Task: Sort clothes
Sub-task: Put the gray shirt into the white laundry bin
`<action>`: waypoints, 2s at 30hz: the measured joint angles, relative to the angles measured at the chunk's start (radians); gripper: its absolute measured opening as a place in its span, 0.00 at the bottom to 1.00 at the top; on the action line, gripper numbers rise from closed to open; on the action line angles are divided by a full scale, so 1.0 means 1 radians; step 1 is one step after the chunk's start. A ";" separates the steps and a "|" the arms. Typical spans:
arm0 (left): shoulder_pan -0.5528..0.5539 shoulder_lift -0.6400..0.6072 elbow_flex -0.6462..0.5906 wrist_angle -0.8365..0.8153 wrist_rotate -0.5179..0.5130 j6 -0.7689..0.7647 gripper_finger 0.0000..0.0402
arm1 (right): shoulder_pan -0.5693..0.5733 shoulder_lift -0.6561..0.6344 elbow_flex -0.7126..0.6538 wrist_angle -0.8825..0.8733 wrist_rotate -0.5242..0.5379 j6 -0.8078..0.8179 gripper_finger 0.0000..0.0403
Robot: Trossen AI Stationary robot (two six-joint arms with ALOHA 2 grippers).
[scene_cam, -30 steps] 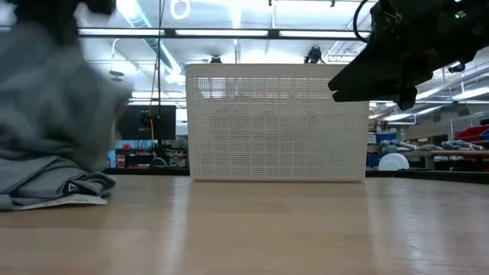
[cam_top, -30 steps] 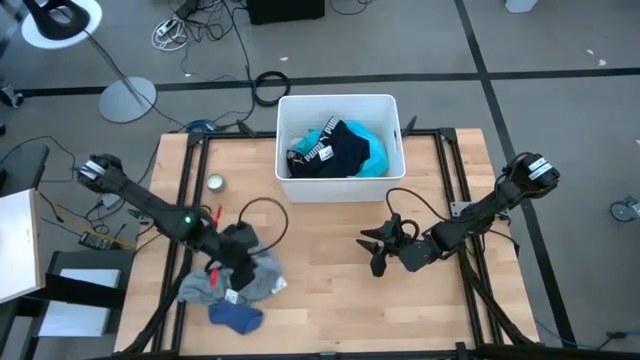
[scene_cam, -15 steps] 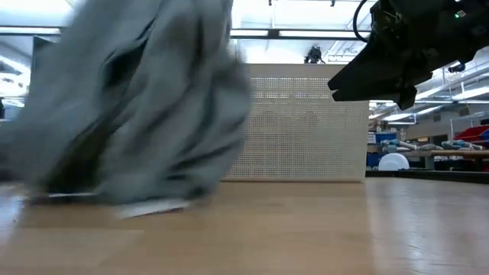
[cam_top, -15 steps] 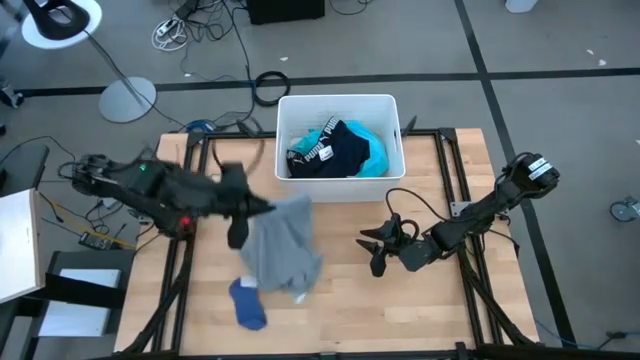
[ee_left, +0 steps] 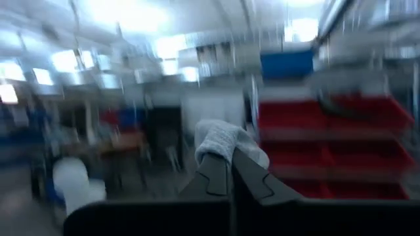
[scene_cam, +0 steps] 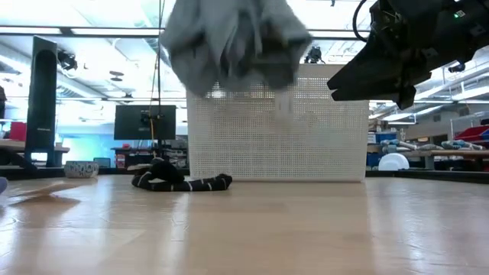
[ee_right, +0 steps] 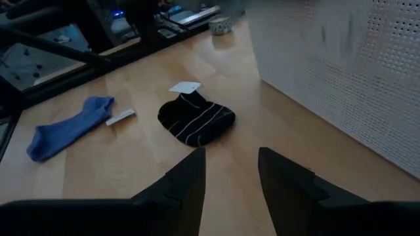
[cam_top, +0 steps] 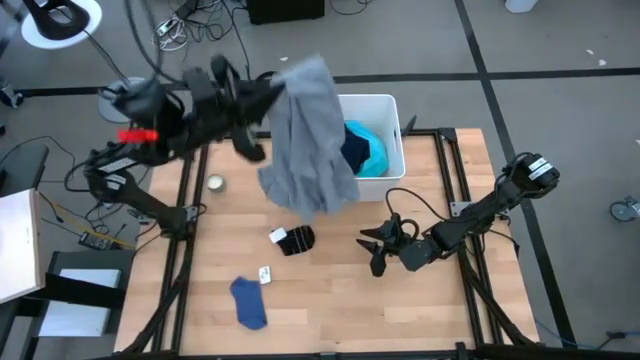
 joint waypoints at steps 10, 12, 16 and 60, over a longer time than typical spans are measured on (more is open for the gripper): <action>0.230 0.302 0.342 0.270 0.223 0.110 0.00 | 0.000 0.000 0.000 0.000 -0.018 -0.009 0.35; 0.269 0.352 0.393 0.294 0.242 0.105 0.00 | 0.000 0.000 0.000 -0.001 -0.018 -0.009 0.35; 0.332 0.370 0.348 0.488 0.278 0.027 0.00 | 0.000 0.000 0.000 0.000 -0.018 -0.017 0.35; 0.481 0.402 -0.507 -0.395 0.451 -0.334 0.35 | -0.008 0.000 0.000 -0.002 -0.025 -0.023 0.35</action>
